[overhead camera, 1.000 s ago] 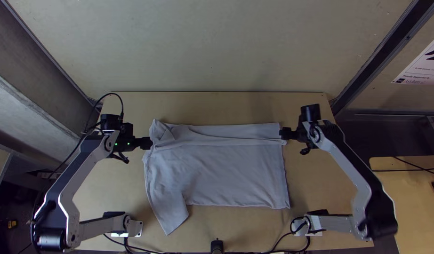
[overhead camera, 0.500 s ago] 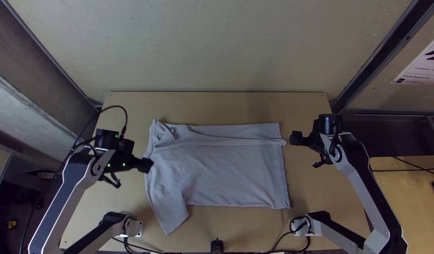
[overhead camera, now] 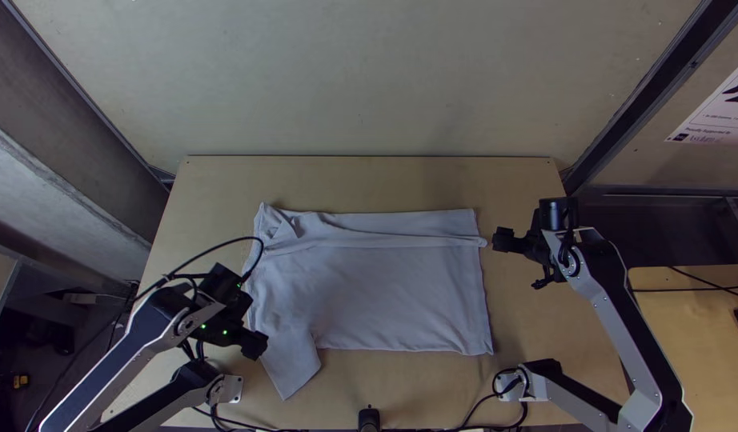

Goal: Fold the t-shirt

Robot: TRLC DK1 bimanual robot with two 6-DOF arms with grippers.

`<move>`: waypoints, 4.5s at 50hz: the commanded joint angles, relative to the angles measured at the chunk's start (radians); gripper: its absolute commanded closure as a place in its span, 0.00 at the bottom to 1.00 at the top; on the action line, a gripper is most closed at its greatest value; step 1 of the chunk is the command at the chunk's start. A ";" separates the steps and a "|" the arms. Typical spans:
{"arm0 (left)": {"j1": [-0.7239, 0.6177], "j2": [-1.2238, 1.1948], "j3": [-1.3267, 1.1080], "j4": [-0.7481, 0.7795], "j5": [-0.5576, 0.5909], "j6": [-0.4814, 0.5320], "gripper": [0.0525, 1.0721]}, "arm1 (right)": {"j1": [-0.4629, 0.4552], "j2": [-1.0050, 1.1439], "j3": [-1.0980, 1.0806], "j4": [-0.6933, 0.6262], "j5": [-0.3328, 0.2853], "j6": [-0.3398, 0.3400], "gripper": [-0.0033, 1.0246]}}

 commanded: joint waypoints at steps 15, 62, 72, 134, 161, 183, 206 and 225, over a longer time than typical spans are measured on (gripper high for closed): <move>-0.081 0.116 -0.115 0.003 -0.033 -0.137 0.05 | 0.005 0.029 -0.035 -0.032 0.007 0.021 0.05; -0.238 0.389 -0.216 0.270 -0.055 -0.271 0.70 | 0.071 -0.005 -0.147 -0.227 -0.050 0.028 0.06; -0.259 0.383 -0.218 0.296 -0.038 -0.245 0.94 | 0.147 -0.040 -0.236 -0.316 -0.079 0.028 0.06; -0.040 0.346 -0.115 0.283 -0.044 -0.174 0.97 | 0.219 0.278 -0.406 -0.371 -0.333 -0.070 0.42; -0.012 0.346 -0.104 0.285 -0.042 -0.176 0.97 | 0.268 0.225 -0.395 -0.291 -0.350 -0.079 0.97; 0.156 0.294 0.017 0.220 -0.045 -0.059 0.97 | 0.136 0.133 -0.282 -0.328 -0.344 -0.128 0.97; 0.382 0.367 0.222 0.185 -0.048 0.108 0.97 | 0.032 0.227 -0.076 -0.310 -0.324 -0.156 0.97; 0.386 0.544 0.425 0.178 -0.048 0.117 0.97 | 0.025 0.367 0.094 -0.259 -0.304 -0.150 0.97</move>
